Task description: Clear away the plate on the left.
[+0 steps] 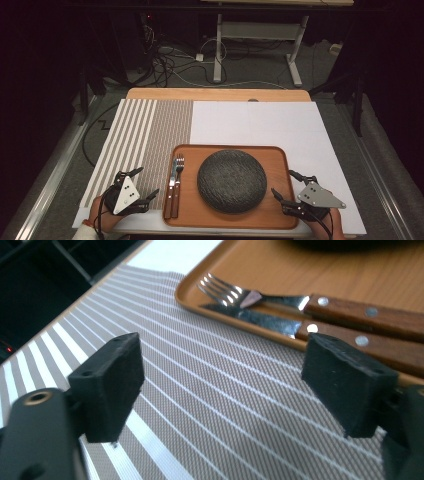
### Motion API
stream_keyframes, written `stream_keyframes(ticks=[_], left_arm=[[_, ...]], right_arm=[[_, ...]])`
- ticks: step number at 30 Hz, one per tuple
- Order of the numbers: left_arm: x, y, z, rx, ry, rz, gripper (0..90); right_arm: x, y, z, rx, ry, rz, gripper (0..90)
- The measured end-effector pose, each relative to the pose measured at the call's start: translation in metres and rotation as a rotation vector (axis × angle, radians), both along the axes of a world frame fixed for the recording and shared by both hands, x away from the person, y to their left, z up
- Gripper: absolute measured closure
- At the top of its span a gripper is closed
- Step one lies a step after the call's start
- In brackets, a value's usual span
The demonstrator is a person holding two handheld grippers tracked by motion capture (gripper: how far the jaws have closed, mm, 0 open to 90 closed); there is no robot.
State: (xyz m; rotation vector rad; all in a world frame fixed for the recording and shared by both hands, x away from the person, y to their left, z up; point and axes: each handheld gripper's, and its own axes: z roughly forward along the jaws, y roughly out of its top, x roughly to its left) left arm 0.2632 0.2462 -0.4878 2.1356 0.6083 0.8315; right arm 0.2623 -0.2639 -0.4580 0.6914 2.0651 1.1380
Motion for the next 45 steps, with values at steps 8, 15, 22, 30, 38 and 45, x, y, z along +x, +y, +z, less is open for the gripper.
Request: stream_keyframes(ticks=[8, 15, 22, 30, 38, 45], left_arm=[[0.0006, -0.0007, 0.0001, -0.003, 0.005, 0.000, 14.9], [-0.0006, 0.0031, -0.0010, -0.015, 0.023, 0.000, 16.2], [-0.0013, 0.0032, -0.0013, -0.010, 0.021, 0.010, 15.5], [0.0004, 0.0013, -0.0015, 0.000, 0.022, 0.005, 15.5], [0.0021, -0.0003, -0.0021, 0.007, 0.029, 0.005, 15.5], [0.0047, -0.0003, -0.0027, 0.007, 0.038, 0.003, 15.5]], right_arm=[[0.0000, 0.0024, -0.0012, -0.009, 0.003, 0.009, 24.3], [0.0002, 0.0068, 0.0011, -0.011, -0.006, 0.016, 24.4], [0.0018, 0.0088, 0.0009, -0.010, -0.003, 0.028, 24.4], [0.0022, 0.0077, 0.0006, -0.011, -0.003, 0.026, 24.5], [0.0026, 0.0064, 0.0004, -0.009, -0.004, 0.025, 24.6], [0.0042, 0.0049, -0.0006, -0.004, 0.003, 0.019, 24.5]])
